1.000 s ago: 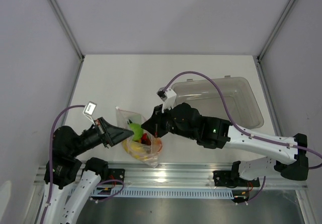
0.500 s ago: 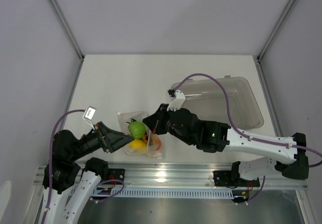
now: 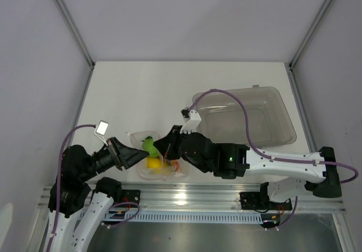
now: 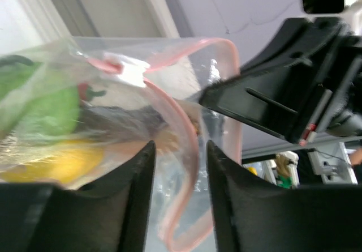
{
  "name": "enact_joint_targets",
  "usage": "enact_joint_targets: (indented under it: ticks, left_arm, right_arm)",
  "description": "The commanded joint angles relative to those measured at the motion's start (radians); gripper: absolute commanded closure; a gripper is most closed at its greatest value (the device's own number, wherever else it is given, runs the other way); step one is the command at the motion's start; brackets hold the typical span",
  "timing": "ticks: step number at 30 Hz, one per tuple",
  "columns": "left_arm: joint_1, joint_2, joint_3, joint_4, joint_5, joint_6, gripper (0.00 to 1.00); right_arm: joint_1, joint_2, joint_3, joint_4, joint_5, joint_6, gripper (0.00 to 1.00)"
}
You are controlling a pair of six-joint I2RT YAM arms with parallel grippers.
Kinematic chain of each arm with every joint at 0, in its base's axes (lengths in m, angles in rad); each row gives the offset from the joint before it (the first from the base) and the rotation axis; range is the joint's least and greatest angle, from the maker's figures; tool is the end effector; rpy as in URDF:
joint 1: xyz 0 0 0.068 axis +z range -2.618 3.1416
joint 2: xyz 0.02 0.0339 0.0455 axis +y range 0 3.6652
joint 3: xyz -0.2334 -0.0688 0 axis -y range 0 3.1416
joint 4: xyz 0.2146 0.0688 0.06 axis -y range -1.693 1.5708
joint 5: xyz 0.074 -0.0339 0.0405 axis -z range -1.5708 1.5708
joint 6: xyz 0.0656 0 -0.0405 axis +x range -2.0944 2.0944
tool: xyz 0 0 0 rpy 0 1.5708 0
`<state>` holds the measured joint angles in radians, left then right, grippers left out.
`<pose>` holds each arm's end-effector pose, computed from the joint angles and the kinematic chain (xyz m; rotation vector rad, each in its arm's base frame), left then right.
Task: Place the food in the zip-top bag and seal the zipper
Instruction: Zip the zipper food storage bag at the center of the board.
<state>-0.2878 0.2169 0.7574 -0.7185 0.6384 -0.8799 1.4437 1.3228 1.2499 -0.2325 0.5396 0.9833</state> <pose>0.0559 -0.0573 0.3032 -0.0511 1.9332 -1.3732 0.0721 0.2986 0.3448 -0.0604 2.0047 1.1602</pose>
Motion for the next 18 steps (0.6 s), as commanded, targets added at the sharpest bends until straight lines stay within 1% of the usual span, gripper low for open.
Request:
enact_joint_targets:
  ticks: [1,2,3,4,5,6,7,9,10,12,14,15,17,18]
  left_arm:
    - [-0.004,0.015,-0.018,-0.015,-0.063,0.041,0.59]
    - [-0.004,0.01,-0.021,-0.018,-0.071,0.045,0.63]
    - [-0.004,0.009,-0.024,-0.03,-0.078,0.05,0.71]
    - [-0.004,0.007,-0.018,-0.035,-0.097,0.059,0.75]
    - [-0.004,0.009,-0.021,-0.039,-0.101,0.064,0.79]
    - [-0.004,0.01,-0.02,-0.045,-0.106,0.068,0.86]
    - [-0.004,0.013,-0.02,-0.044,-0.109,0.074,0.91]
    - [-0.004,0.015,-0.021,-0.048,-0.117,0.078,0.99]
    - [-0.004,0.015,-0.024,-0.047,-0.12,0.079,0.99]
    - [-0.004,0.012,-0.026,-0.041,-0.123,0.081,0.99]
    - [-0.004,0.01,-0.024,-0.041,-0.125,0.082,0.99]
    - [-0.004,0.012,-0.017,-0.041,-0.123,0.087,1.0]
    - [-0.004,0.015,-0.006,-0.033,-0.106,0.093,1.0]
    - [-0.004,0.018,0.006,-0.026,-0.097,0.105,1.0]
  right_arm:
    - [0.011,-0.011,0.04,0.065,-0.019,-0.073,0.96]
    - [0.012,-0.013,0.043,0.049,-0.026,-0.086,0.93]
    - [0.011,-0.014,0.043,0.039,-0.036,-0.101,0.89]
    - [0.011,-0.019,0.046,0.029,-0.039,-0.124,0.83]
    - [0.011,-0.023,0.046,0.0,-0.04,-0.127,0.81]
    - [0.011,-0.025,0.045,-0.01,-0.043,-0.136,0.78]
    - [0.011,-0.027,0.043,-0.017,-0.044,-0.146,0.72]
    - [0.012,-0.036,0.043,-0.048,-0.04,-0.158,0.69]
    - [0.011,-0.042,0.04,-0.054,-0.041,-0.17,0.65]
    - [0.003,-0.046,0.049,-0.074,-0.056,-0.19,0.61]
    - [0.0,-0.056,0.062,-0.111,-0.05,-0.219,0.55]
    - [-0.002,-0.062,0.072,-0.123,-0.05,-0.23,0.47]
    - [-0.019,-0.088,0.078,-0.148,-0.064,-0.27,0.38]
    - [-0.028,-0.097,0.08,-0.156,-0.075,-0.282,0.32]
